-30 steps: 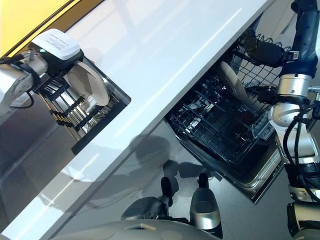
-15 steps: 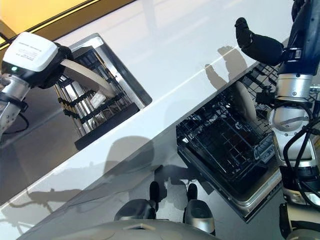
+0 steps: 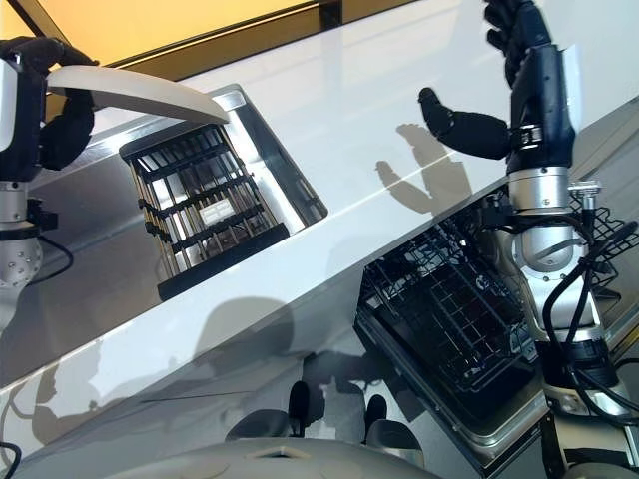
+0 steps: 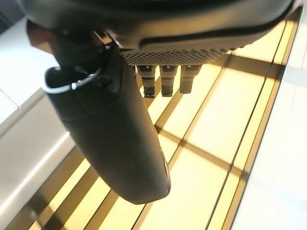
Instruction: Pick up plates and place into dishwasher.
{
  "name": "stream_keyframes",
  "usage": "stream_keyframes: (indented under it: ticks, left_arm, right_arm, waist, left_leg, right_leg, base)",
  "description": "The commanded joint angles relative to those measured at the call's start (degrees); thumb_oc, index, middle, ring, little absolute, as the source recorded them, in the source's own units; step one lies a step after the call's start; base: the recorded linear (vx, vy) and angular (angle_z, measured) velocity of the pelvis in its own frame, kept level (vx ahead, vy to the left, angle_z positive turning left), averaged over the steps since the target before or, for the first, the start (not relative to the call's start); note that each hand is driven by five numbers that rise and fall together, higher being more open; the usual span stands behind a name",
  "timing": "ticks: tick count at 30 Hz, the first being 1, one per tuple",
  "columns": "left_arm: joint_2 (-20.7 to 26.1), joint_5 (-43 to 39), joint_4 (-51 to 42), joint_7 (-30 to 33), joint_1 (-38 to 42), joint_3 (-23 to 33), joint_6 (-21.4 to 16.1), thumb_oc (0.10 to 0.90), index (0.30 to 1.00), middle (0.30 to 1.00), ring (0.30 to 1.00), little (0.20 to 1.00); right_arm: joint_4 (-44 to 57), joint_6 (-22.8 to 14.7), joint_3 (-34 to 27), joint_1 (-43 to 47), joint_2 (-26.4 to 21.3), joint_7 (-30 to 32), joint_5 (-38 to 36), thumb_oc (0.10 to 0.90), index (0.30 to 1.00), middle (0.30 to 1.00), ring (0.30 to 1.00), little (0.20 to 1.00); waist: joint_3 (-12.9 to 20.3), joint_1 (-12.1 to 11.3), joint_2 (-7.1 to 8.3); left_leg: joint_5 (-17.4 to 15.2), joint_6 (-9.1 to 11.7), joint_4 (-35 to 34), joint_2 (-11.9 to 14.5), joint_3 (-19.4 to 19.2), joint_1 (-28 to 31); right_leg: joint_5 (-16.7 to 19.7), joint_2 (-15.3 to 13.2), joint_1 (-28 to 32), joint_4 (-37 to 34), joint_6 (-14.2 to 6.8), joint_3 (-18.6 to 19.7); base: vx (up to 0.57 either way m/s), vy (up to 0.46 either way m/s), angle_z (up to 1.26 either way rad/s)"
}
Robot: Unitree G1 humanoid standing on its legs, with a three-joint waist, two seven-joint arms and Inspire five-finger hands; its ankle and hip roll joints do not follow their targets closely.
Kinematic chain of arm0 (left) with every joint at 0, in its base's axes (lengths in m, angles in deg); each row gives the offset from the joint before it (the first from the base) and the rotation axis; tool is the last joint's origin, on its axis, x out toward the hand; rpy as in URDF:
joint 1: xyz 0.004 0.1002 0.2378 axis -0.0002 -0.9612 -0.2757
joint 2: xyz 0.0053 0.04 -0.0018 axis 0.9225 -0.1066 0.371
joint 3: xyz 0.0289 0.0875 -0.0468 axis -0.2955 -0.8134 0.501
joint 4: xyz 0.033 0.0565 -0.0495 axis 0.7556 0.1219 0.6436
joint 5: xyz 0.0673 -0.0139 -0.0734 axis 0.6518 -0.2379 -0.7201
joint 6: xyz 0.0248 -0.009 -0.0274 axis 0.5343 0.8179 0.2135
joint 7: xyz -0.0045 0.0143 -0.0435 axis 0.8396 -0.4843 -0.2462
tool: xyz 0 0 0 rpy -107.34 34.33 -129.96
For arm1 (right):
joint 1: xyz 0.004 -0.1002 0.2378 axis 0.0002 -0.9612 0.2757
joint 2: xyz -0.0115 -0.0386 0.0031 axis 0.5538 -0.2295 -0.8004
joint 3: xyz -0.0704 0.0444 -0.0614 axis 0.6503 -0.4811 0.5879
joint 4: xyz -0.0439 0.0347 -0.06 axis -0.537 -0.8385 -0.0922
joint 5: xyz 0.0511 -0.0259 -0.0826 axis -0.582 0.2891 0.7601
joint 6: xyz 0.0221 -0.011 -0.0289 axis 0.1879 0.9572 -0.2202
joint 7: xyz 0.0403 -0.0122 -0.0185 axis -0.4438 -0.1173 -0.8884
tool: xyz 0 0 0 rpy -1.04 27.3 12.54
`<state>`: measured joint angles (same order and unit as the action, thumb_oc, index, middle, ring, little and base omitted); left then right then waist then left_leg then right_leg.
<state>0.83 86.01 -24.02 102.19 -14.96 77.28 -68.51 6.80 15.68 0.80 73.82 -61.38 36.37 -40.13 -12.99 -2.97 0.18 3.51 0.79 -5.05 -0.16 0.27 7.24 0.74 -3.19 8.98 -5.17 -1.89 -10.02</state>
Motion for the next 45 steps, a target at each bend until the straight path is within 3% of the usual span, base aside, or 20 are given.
stream_keyframes:
  ticks: [1, 10, 17, 45]
  left_arm:
    - [0.76, -3.76, -2.44, 5.09, 1.77, 5.75, -2.26, 0.100, 0.300, 0.300, 0.300, 0.200]
    - [-4.17, -9.94, -6.50, -1.54, 6.61, -0.51, -8.78, 0.100, 0.300, 0.300, 0.300, 0.200]
    - [-7.05, -10.22, -7.00, -4.22, 11.73, -6.73, -9.75, 0.100, 0.300, 0.300, 0.300, 0.200]
    - [-13.60, -13.74, -8.81, -11.49, 19.48, -18.39, -9.54, 0.100, 0.300, 0.300, 0.300, 0.200]
  right_arm:
    - [4.33, -2.63, 0.21, 0.71, -0.34, -1.88, -2.51, 0.800, 0.900, 0.900, 0.900, 0.900]
    - [5.80, 1.28, 5.91, 3.74, 1.59, -10.54, -3.97, 0.800, 0.900, 0.900, 0.900, 0.900]
    - [5.62, 3.00, 9.74, 6.63, 2.85, -12.95, -2.31, 0.800, 0.900, 0.900, 0.900, 0.900]
    - [7.17, 3.73, 16.95, 12.79, 9.47, -12.32, -3.90, 0.800, 0.900, 0.900, 0.900, 0.900]
  waist:
    - [8.47, 0.77, -0.70]
    - [8.67, 0.90, -0.45]
    - [8.79, 1.46, -0.37]
    - [8.63, 2.05, -0.33]
  left_leg:
    - [-5.57, -1.39, 0.05, -3.66, -1.03, -0.31]
    - [-5.64, -1.46, 0.05, -3.61, -1.02, -0.10]
    - [-5.69, -1.65, 0.05, -3.61, -1.39, 0.21]
    - [-5.92, -1.78, 0.05, -3.32, -2.06, 1.15]
  right_leg:
    - [-4.09, 3.19, -1.02, 3.06, -0.81, -1.38]
    - [-4.17, 3.13, -0.91, 3.30, -0.83, -1.75]
    - [-4.34, 3.11, -0.89, 3.82, -0.87, -1.61]
    - [-3.90, 3.70, -0.21, 3.03, -0.68, -0.81]
  base:
    - [0.00, 0.000, 0.00]
    - [0.00, 0.000, 0.00]
    - [0.00, -0.002, 0.00]
    - [0.00, 0.000, 0.00]
